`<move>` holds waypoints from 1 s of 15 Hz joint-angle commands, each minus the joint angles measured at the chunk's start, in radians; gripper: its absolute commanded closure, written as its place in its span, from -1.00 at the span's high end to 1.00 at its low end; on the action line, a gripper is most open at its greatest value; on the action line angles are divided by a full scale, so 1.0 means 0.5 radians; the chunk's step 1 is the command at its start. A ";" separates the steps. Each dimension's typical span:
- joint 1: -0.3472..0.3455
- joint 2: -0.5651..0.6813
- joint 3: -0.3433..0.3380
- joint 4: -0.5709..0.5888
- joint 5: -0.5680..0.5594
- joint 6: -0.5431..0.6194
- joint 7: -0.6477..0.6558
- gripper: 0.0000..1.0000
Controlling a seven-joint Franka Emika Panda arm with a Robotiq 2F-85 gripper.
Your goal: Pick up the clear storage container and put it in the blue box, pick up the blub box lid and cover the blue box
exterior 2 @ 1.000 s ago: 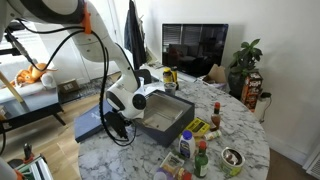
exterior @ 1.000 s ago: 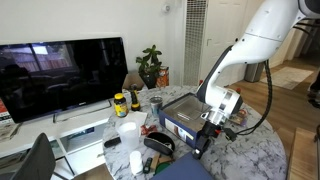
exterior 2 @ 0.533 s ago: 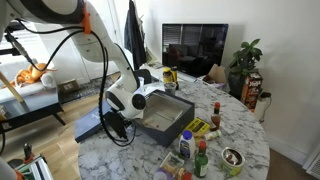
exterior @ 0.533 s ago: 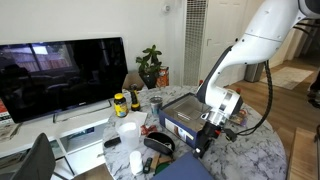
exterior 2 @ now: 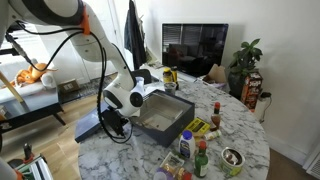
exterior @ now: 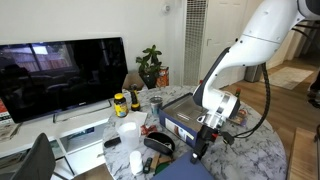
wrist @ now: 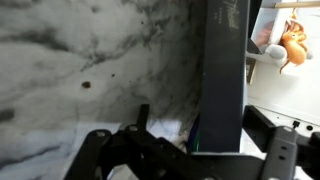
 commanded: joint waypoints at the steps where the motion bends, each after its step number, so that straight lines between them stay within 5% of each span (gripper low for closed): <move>1: 0.041 0.151 -0.003 0.119 0.028 -0.067 0.035 0.38; 7: 0.001 0.119 -0.025 0.102 -0.002 -0.179 0.048 -0.57; 15: -0.084 0.000 -0.123 0.013 -0.126 -0.636 0.114 -0.90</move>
